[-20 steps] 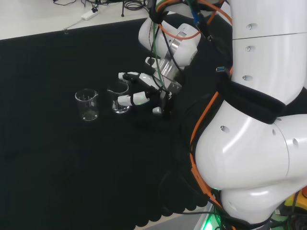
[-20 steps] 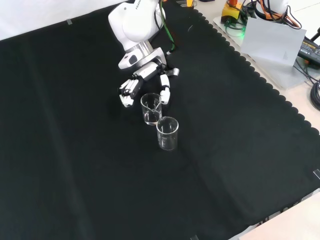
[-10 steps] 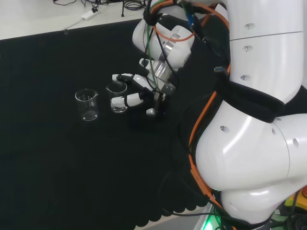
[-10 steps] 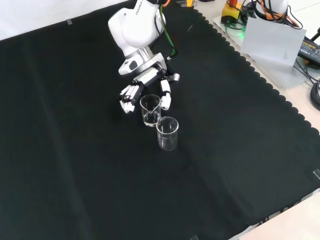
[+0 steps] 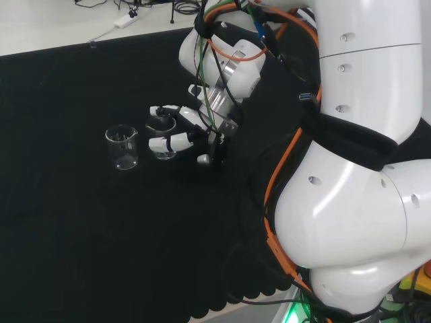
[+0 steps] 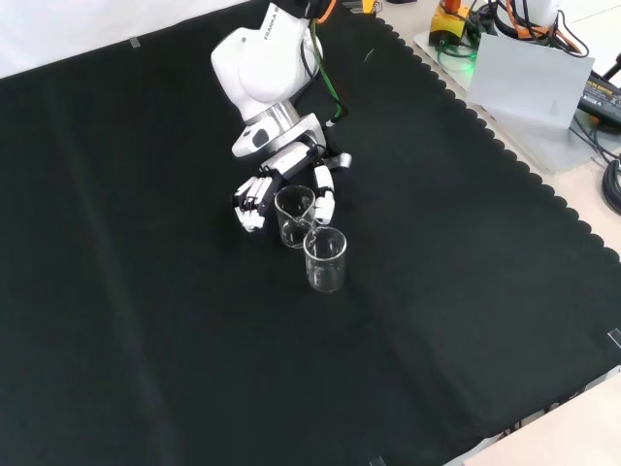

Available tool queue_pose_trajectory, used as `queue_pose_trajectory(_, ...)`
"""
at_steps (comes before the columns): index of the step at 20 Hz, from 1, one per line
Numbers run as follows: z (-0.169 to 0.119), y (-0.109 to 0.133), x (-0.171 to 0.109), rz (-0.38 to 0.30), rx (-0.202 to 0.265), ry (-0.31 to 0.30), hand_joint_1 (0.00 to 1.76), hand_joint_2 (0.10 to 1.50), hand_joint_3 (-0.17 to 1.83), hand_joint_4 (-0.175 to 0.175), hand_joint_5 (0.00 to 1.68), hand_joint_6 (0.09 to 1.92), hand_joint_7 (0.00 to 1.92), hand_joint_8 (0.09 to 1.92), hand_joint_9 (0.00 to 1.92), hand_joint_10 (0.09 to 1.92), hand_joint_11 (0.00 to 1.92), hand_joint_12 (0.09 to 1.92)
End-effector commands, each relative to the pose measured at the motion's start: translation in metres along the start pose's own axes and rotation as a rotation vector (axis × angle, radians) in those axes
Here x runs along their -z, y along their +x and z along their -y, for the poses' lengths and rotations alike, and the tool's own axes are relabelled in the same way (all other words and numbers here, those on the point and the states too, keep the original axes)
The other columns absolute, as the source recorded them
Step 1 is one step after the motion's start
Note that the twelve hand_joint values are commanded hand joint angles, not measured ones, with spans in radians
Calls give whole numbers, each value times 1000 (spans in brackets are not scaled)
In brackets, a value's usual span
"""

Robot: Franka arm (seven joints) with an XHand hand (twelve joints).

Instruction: Pick up the beaker on the right.

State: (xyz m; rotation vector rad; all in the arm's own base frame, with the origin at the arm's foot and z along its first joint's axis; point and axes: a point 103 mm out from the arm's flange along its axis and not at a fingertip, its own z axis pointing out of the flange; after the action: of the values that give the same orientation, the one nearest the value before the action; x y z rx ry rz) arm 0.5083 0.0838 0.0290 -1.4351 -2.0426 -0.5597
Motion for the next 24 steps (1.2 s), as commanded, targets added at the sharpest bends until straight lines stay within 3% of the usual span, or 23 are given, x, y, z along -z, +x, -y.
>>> queue_pose_trajectory(1,-3,3,-4,-14,-5,-12,793,601,409,-38,489,87,300,553,384,584,0,1216)
queue_pose_trajectory(6,-5,4,-5,-29,-12,-34,795,596,432,-38,593,143,341,555,431,569,0,1260)
queue_pose_trajectory(9,-7,6,-6,-47,-16,-63,827,601,461,-38,539,565,479,564,581,536,39,1311)
queue_pose_trajectory(11,-8,6,-3,-51,-27,-82,876,614,484,-35,610,827,652,611,778,552,191,1304)
queue_pose_trajectory(13,-11,9,-3,-36,-35,-98,957,633,519,-37,775,928,859,661,997,559,411,1248)
queue_pose_trajectory(14,-11,10,0,-20,-36,-115,1011,701,492,33,919,895,980,669,1096,550,519,1211)
queue_pose_trajectory(15,-11,11,5,5,-32,-129,1070,739,482,31,1045,829,1129,680,1207,559,671,1156)
queue_pose_trajectory(17,-15,15,11,37,-34,-147,1151,747,501,-57,1186,723,1333,677,1364,583,973,1006)
queue_pose_trajectory(19,-16,15,23,56,-29,-152,1257,708,564,-141,1229,680,1324,657,1462,623,1201,862)
queue_pose_trajectory(22,-19,17,40,88,-5,-153,1305,678,610,-172,1245,665,1311,646,1510,647,1301,788)
queue_pose_trajectory(24,-20,18,49,102,12,-151,1246,700,552,-169,1285,589,1461,652,1554,629,1349,761)
